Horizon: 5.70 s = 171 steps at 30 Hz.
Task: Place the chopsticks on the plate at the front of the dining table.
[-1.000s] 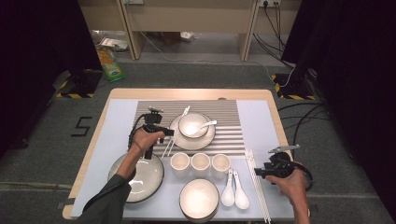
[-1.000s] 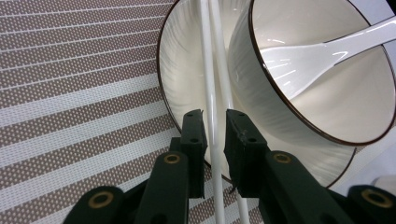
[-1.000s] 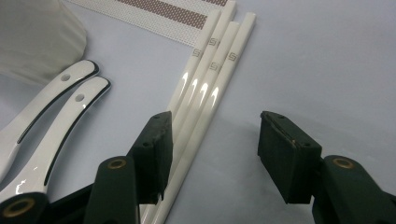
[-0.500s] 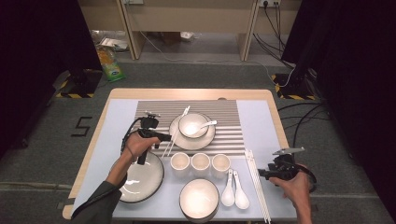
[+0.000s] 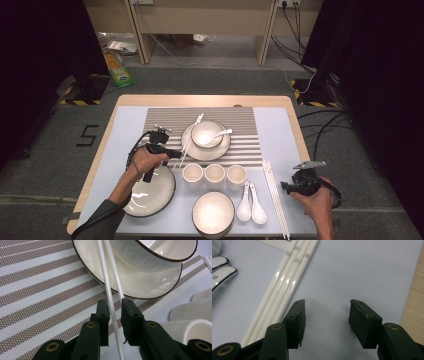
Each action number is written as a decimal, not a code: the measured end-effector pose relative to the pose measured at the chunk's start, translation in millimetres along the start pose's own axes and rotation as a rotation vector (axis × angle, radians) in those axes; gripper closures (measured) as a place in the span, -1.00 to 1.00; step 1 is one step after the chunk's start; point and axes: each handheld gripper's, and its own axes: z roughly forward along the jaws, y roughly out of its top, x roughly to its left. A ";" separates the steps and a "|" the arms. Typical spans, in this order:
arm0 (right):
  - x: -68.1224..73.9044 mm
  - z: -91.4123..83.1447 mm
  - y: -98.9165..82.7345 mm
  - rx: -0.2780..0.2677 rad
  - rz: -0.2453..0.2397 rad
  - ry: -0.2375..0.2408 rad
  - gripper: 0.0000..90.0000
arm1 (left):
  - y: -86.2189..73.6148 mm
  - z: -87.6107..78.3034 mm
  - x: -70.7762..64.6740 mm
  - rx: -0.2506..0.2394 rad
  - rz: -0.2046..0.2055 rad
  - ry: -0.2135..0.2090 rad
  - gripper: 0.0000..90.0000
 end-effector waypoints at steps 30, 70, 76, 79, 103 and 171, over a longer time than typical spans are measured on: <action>2.0 0.7 -5.3 -0.037 0.020 -0.013 0.04 | 5.6 12.1 -5.6 0.001 -0.011 0.005 0.85; 2.0 0.8 -5.9 -0.041 0.022 -0.014 0.04 | -1.7 14.1 0.2 0.040 0.015 0.018 0.65; 2.3 0.8 -6.1 -0.042 0.021 -0.016 0.04 | -2.4 13.9 -1.8 0.043 0.021 0.019 0.64; 2.3 0.7 -5.9 -0.041 0.025 -0.014 0.04 | -3.4 14.4 -2.3 0.045 0.024 0.016 0.63; 2.3 0.8 -6.1 -0.043 0.025 -0.014 0.04 | -4.4 12.7 -2.7 0.037 0.026 0.019 0.55; 2.3 0.9 -6.8 -0.049 0.028 -0.013 0.03 | 22.8 26.9 -13.3 -0.048 0.055 0.189 0.30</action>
